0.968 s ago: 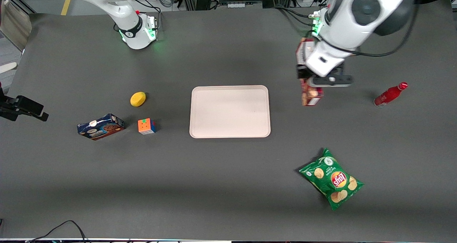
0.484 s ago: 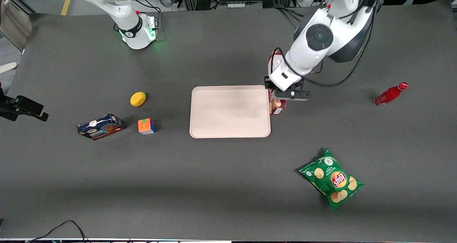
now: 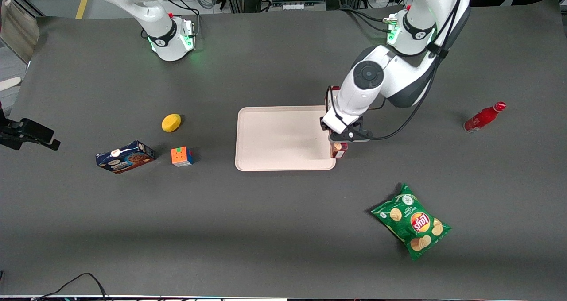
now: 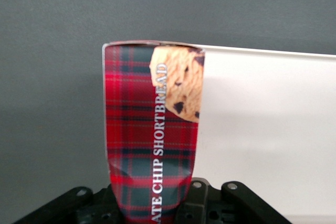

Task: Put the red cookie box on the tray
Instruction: 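Lower the held box onto the tray near its rim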

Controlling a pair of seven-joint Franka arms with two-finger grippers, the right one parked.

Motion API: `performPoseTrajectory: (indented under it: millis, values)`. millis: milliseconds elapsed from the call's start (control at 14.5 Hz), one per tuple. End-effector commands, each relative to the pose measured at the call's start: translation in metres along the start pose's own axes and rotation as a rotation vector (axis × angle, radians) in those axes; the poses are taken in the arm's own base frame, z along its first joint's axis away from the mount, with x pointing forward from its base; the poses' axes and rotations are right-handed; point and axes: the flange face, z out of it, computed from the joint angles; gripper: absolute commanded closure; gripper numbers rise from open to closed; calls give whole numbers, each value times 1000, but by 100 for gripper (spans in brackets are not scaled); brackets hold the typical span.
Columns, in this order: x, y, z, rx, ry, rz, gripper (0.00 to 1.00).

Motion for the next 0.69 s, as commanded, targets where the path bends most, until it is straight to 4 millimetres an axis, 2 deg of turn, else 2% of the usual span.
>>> performPoseTrajectory:
  millis: [0, 138, 277, 484, 622]
  values:
    - [-4, 22, 9, 0, 13, -50, 98]
    - [-13, 31, 17, 11, 11, -50, 98]
    - [-13, 35, 35, 34, 26, -32, 98]
    - [-2, 39, 57, 56, 61, -32, 98]
    - [6, 41, 59, 42, 60, -51, 98]
